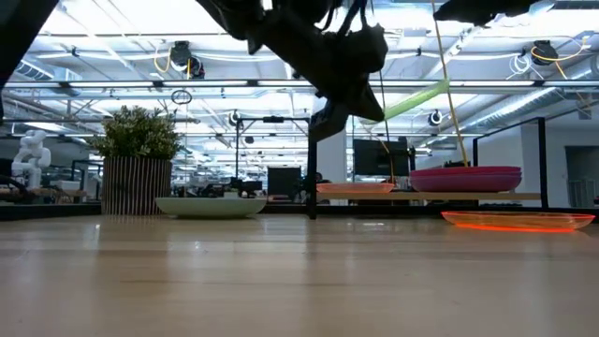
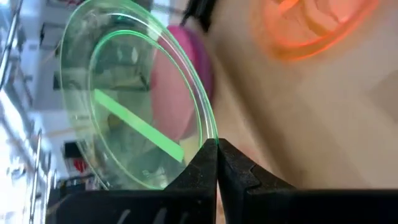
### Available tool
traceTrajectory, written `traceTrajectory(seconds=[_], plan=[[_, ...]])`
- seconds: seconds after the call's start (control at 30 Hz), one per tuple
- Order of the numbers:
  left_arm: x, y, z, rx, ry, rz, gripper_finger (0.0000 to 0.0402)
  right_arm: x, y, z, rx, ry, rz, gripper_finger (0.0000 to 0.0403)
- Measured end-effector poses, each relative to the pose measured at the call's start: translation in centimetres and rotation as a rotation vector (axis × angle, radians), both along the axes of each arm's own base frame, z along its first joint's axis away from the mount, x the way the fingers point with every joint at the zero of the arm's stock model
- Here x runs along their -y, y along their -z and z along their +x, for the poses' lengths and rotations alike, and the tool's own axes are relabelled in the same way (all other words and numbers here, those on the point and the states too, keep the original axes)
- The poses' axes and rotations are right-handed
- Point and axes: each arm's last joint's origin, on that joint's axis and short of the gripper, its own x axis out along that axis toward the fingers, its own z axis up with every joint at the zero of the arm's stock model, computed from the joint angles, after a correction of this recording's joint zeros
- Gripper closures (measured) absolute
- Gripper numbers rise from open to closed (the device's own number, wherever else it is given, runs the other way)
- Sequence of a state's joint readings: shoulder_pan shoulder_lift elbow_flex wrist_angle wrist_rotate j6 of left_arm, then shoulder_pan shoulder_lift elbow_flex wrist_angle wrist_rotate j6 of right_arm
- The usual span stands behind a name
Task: Place and stack plates onto a shelf
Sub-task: Stack the small green plate on top of the small green plate
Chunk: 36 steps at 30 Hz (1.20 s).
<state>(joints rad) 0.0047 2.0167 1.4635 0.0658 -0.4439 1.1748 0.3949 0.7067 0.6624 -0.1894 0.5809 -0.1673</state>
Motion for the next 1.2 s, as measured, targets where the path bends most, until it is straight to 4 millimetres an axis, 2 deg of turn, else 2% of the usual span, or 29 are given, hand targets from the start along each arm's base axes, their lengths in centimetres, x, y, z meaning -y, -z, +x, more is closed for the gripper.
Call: traceTrajectory(seconds=[0.13, 0.27, 0.7, 1.2], plan=[[-2.5, -0.1, 0.0, 0.056, -0.049, -0.088, 0.04, 0.2, -0.1, 0.0, 0.003, 0.06, -0.077, 0.0255], [-3.9, -0.4, 0.0, 0.134, -0.115, -0.16, 0.04, 0.3, -0.5, 0.0, 0.021, 0.09, -0.148, 0.0255], [-5.7, -0.2, -0.3, 0.214, -0.253, -0.325, 0.04, 0.2, -1.4, 0.2, 0.082, 0.071, -0.243, 0.0255], [-7.0, 2.9, 0.2, 0.201, -0.338, -0.371, 0.04, 0.2, -1.4, 0.2, 0.079, 0.068, -0.241, 0.0255]])
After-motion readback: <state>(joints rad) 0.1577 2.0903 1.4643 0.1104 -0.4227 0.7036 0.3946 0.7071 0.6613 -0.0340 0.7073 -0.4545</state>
